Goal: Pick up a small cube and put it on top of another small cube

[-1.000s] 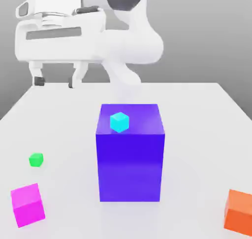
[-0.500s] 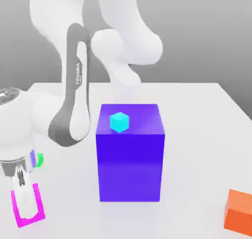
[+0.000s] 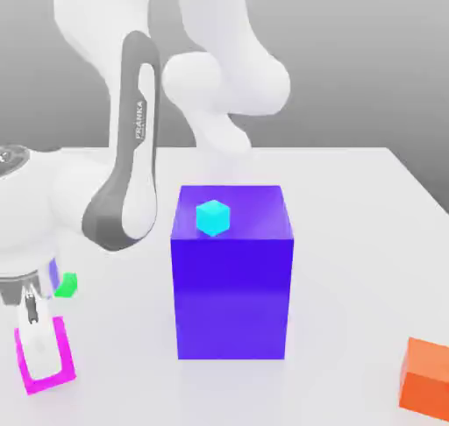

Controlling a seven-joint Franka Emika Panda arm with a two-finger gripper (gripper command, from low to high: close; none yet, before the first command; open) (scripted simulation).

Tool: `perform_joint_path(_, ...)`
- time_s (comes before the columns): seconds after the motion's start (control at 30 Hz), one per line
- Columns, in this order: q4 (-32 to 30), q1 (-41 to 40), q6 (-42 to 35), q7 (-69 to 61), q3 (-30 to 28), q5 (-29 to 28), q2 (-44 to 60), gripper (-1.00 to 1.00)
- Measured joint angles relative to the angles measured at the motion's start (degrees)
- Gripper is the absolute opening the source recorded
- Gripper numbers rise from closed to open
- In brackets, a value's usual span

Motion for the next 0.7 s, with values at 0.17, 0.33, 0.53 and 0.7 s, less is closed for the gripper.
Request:
perform_joint_path(0.17, -0.5, 0.0, -2.1, -0.2, 0.1, 0.3, -3.1, -1.0)
perform_joint_path(0.33, -1.3, -0.7, -3.6, -0.6, 0.9, 3.1, -5.8, -1.0)
perform_joint_path(0.53, -3.8, -2.6, -4.3, 3.8, 0.7, 9.9, -6.8, -1.0)
perform_joint_path(0.7, -5.9, -3.6, -4.8, 8.7, 0.1, 14.5, -8.4, -1.0)
